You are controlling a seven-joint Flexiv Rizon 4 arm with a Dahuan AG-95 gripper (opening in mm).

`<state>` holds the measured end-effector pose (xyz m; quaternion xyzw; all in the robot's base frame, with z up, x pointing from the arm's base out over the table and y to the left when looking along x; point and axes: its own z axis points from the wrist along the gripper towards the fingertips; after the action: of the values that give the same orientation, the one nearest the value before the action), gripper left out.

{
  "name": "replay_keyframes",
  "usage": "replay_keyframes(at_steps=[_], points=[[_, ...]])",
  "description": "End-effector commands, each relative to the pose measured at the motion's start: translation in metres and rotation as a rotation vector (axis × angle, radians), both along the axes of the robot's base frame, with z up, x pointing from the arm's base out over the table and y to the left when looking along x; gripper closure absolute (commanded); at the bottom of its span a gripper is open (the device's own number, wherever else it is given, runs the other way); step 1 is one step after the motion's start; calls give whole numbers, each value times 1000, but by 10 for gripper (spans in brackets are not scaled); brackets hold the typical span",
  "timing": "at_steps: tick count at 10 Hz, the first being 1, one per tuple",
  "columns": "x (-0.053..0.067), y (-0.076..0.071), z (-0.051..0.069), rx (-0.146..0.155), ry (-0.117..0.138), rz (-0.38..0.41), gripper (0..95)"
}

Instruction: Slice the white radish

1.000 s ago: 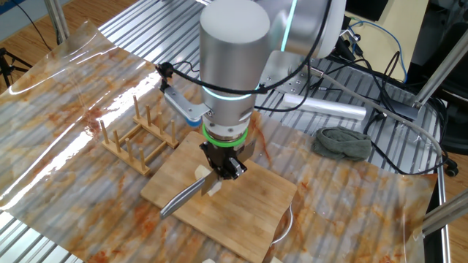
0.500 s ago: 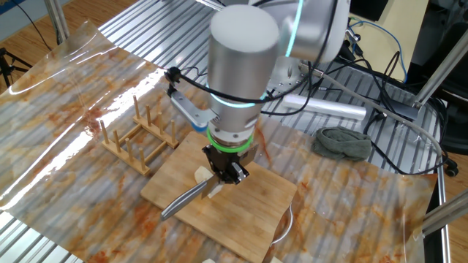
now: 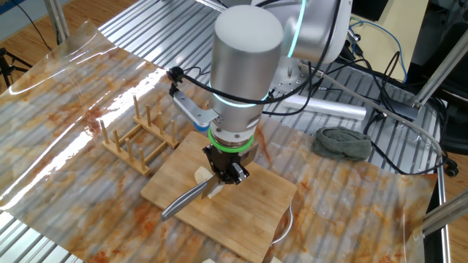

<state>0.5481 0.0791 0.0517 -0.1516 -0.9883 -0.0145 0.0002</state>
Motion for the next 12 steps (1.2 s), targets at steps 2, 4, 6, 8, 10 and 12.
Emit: replay_keyframes(at_steps=[2,4,6,8,10,12], points=[[-2,0,-34,-1,24,11,950],[-6,-4,-19,7,33,13,950],[-8,-5,-9,12,40,12,950],[-7,-6,1,12,44,10,950],[-7,-6,1,10,44,10,950],[-9,-7,4,5,47,13,950]])
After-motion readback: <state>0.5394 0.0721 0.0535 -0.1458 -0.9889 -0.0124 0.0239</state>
